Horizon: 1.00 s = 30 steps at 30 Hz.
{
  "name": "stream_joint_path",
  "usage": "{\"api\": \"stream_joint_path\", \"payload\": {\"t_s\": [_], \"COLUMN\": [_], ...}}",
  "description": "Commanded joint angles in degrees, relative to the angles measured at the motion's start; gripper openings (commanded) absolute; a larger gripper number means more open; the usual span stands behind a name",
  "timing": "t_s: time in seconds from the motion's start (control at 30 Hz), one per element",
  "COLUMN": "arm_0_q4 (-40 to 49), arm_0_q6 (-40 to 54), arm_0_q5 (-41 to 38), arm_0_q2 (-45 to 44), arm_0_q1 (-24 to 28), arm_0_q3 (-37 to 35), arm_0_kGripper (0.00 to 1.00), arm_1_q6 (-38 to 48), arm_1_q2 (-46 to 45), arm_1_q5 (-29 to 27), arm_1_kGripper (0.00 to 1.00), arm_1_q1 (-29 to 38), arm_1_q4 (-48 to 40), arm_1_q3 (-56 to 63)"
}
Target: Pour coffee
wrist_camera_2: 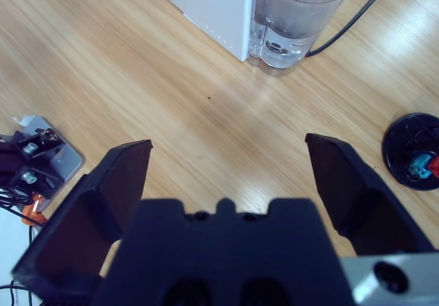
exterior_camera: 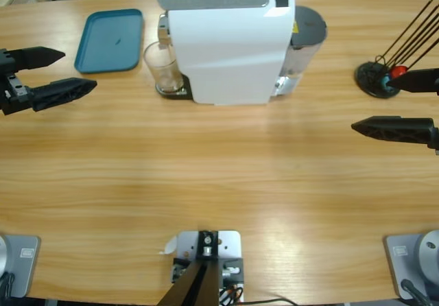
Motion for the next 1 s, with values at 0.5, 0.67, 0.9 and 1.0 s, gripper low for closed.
{"api": "stream_joint_path", "payload": {"t_s": [0.5,0.67,0.9,1.0], "arm_0_q4": [4.3,4.3,4.4,4.4], "arm_0_q6": [0.5,2.2,6.9,7.2], "arm_0_q5": [-1.0,-2.6,-3.0,-5.1], "arm_0_q2": [-3.7,-4.1,-4.0,-5.2], "arm_0_q1": [0.5,0.5,0.5,0.5], "arm_0_q3": [1.3,1.2,1.0,1.2], "arm_0_kGripper": [1.0,1.0,1.0,1.0], "arm_1_q6": [-0.8,-0.8,-1.2,-1.2], "arm_1_q2": [1.4,1.1,1.5,1.5], "arm_1_q5": [-1.3,-1.3,-1.4,-1.4], "arm_1_kGripper": [1.0,1.0,1.0,1.0], "arm_1_q1": [0.6,0.7,1.4,1.4], "arm_1_q4": [2.4,2.6,2.4,2.1], "arm_1_q3": [0.0,0.0,0.1,0.2]}}
